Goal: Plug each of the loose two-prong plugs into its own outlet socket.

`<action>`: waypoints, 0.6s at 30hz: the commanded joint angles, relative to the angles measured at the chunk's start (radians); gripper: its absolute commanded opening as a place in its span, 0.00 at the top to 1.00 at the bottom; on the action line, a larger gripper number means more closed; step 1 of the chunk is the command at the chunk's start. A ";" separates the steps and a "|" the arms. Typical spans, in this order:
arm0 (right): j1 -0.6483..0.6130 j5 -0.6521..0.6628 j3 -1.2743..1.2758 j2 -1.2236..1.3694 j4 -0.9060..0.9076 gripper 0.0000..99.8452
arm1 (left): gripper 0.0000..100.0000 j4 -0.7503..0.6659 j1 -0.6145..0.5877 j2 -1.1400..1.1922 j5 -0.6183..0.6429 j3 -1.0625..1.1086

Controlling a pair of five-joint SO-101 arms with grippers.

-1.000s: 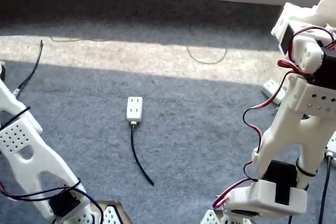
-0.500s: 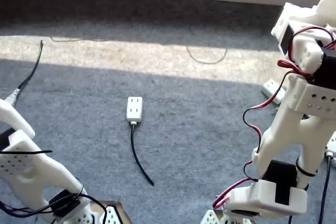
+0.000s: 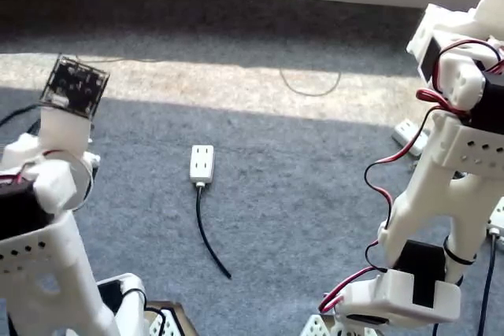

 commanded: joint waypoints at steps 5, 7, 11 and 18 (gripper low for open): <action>-0.007 0.012 -0.039 -0.036 0.005 0.69 | 0.99 -0.379 -0.147 -0.068 -0.144 0.647; -0.007 0.012 -0.039 -0.036 0.005 0.69 | 0.99 -0.402 -0.150 -0.051 -0.192 0.707; -0.007 0.012 -0.039 -0.036 0.005 0.69 | 0.99 -0.405 -0.163 -0.013 -0.210 0.776; -0.007 0.012 -0.038 -0.035 0.005 0.69 | 0.99 -0.565 -0.160 0.035 -0.210 0.932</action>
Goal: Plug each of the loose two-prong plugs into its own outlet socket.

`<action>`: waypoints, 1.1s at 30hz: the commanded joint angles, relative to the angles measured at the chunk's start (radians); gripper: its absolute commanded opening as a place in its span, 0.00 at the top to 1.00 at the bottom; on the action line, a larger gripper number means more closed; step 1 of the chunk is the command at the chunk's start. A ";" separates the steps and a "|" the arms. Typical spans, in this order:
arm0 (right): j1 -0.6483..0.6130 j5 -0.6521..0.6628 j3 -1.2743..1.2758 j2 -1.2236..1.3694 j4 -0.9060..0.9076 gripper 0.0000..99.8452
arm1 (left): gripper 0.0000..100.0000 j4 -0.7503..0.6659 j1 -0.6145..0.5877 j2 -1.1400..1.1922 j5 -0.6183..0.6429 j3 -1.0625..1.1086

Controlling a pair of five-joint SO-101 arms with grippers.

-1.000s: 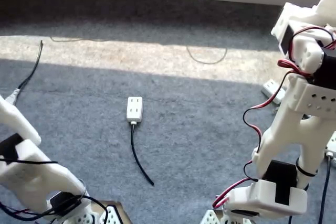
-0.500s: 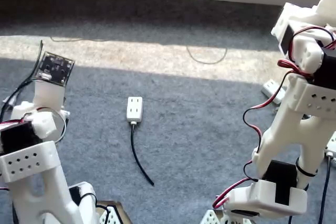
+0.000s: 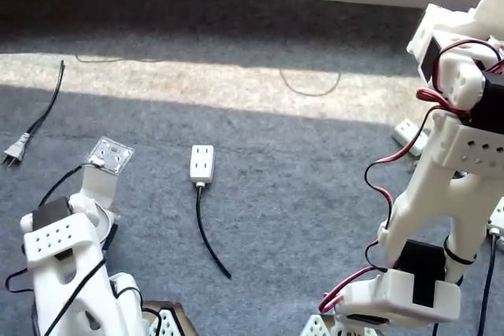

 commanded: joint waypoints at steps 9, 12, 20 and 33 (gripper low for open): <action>-0.007 0.012 -0.038 -0.035 0.005 0.69 | 0.89 -0.226 -0.004 0.022 -0.006 0.203; -0.007 0.012 -0.038 -0.035 0.005 0.69 | 0.88 -0.226 -0.008 0.021 -0.006 0.203; -0.008 0.011 -0.038 -0.035 0.005 0.69 | 0.88 -0.227 0.054 0.021 -0.005 0.194; -0.010 0.012 -0.038 -0.035 0.005 0.69 | 0.88 -0.224 0.154 0.027 0.043 0.099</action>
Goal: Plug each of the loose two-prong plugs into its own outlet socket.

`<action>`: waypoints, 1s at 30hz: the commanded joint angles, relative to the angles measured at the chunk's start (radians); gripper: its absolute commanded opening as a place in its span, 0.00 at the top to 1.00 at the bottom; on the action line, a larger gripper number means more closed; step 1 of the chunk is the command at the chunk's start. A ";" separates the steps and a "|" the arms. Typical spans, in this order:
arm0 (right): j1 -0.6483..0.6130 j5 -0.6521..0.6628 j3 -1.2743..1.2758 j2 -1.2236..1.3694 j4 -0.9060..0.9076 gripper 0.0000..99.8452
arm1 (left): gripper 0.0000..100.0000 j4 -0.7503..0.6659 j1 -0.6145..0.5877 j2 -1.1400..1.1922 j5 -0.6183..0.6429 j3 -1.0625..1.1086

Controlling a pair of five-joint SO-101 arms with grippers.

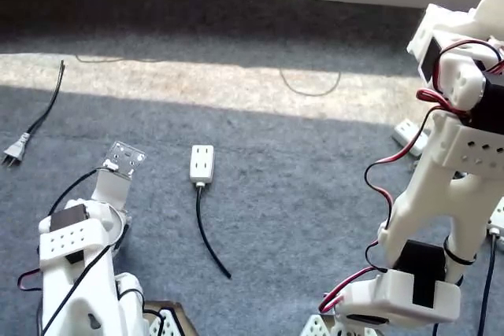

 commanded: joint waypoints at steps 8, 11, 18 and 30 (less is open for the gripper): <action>-0.010 0.012 -0.038 -0.035 0.005 0.69 | 0.88 -0.008 0.105 0.004 0.060 -0.030; -0.010 0.012 -0.038 -0.035 0.005 0.69 | 0.88 0.003 0.105 0.004 0.058 -0.022; -0.010 0.012 -0.038 -0.035 0.005 0.69 | 0.96 0.051 0.104 0.004 0.031 -0.018; -0.007 0.012 -0.038 -0.035 0.005 0.69 | 0.97 0.101 0.104 -0.002 -0.044 -0.024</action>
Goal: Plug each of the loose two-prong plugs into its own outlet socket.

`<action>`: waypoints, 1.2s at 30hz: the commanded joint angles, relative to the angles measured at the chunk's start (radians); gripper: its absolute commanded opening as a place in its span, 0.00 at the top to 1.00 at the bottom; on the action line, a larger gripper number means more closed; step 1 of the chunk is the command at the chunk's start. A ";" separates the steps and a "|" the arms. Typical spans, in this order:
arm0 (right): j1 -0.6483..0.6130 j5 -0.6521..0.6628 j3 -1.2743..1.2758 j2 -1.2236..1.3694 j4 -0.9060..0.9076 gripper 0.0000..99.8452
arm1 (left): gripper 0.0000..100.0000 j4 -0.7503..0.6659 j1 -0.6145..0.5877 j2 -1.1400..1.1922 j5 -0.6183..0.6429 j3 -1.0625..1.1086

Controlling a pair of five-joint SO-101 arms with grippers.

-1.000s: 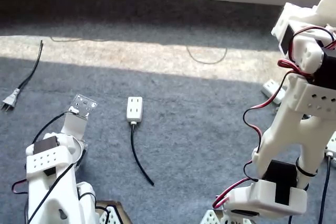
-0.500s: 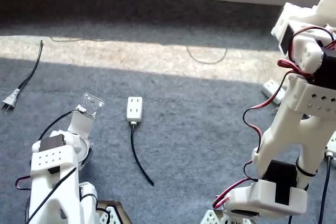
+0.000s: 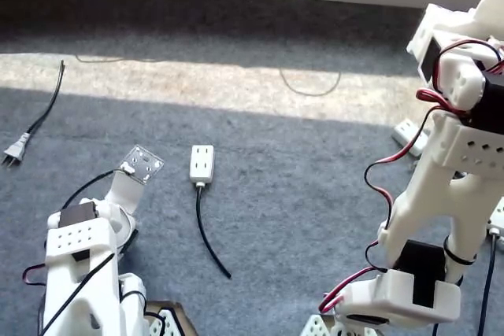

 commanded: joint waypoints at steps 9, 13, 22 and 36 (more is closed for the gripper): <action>-0.007 0.009 -0.038 -0.036 0.005 0.69 | 0.97 0.049 0.093 -0.007 0.201 -0.426; -0.007 0.009 -0.038 -0.035 0.005 0.69 | 0.98 0.203 0.294 -0.007 0.336 -0.688; 0.010 0.015 -0.038 -0.036 0.036 0.69 | 0.99 0.247 0.797 -0.007 0.649 -0.978; 0.027 0.169 -0.048 -0.044 0.077 0.69 | 0.99 -0.698 1.141 -0.533 0.661 -0.246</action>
